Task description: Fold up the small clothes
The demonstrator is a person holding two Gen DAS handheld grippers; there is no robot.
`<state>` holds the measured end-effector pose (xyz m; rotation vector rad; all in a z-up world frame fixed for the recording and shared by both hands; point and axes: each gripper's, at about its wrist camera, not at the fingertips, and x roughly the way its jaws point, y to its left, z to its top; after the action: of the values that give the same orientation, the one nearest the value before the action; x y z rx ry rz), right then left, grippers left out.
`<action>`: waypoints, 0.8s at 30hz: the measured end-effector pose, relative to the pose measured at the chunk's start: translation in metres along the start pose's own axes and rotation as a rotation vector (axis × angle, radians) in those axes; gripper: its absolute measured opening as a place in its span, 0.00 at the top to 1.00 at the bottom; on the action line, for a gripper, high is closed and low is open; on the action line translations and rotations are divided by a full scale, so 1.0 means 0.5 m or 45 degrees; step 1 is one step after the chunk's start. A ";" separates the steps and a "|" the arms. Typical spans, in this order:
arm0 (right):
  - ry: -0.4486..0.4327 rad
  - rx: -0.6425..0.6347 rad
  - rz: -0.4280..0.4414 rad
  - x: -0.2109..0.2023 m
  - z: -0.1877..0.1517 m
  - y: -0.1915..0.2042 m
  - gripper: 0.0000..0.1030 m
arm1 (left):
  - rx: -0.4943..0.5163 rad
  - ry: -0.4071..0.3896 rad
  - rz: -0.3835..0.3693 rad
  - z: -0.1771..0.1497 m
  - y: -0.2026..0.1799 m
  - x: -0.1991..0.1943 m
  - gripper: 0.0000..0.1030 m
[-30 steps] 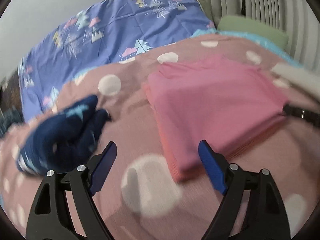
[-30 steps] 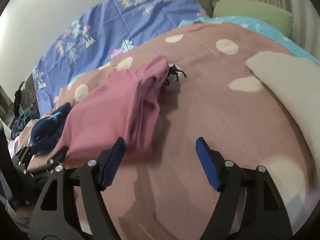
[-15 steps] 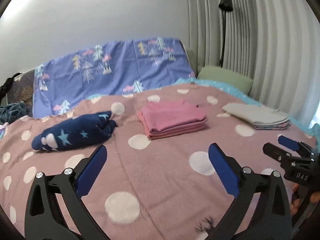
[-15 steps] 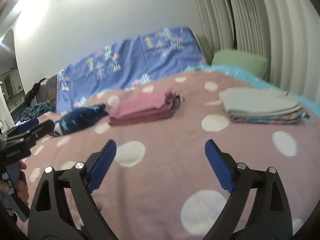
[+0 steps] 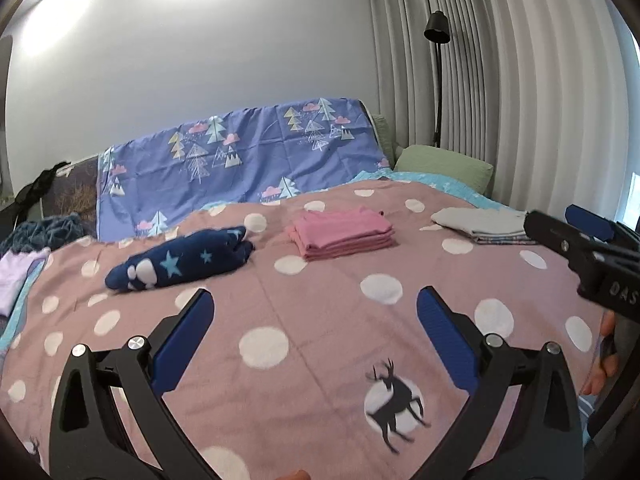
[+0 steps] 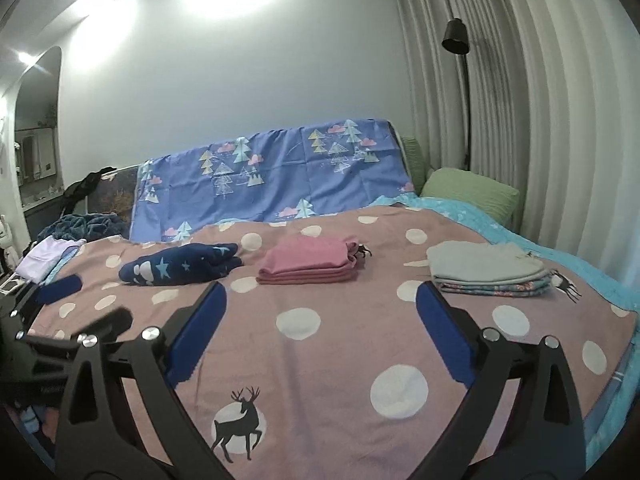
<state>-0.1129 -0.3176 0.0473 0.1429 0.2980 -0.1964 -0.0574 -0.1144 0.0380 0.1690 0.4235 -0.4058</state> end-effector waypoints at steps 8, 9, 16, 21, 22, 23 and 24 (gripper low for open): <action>0.048 -0.065 -0.089 -0.031 -0.027 0.031 0.03 | -0.082 0.014 0.000 -0.024 0.024 -0.041 0.01; 0.054 -0.066 -0.088 -0.032 -0.029 0.034 0.03 | -0.085 0.015 -0.001 -0.025 0.023 -0.042 0.01; 0.094 -0.055 -0.069 -0.036 -0.049 0.040 0.02 | -0.059 0.045 -0.032 -0.040 0.004 -0.045 0.01; 0.113 -0.072 -0.071 -0.029 -0.057 0.044 0.02 | -0.055 0.053 -0.022 -0.045 0.001 -0.043 0.01; 0.115 -0.069 -0.072 -0.028 -0.057 0.044 0.02 | -0.057 0.054 -0.023 -0.045 0.001 -0.043 0.01; 0.118 -0.066 -0.072 -0.026 -0.057 0.042 0.02 | -0.060 0.057 -0.024 -0.045 0.002 -0.041 0.01; 0.120 -0.061 -0.073 -0.024 -0.056 0.040 0.02 | -0.062 0.061 -0.023 -0.045 0.002 -0.039 0.01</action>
<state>-0.1277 -0.2915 0.0266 0.0963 0.4004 -0.2394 -0.0814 -0.1011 0.0263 0.1279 0.4819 -0.4091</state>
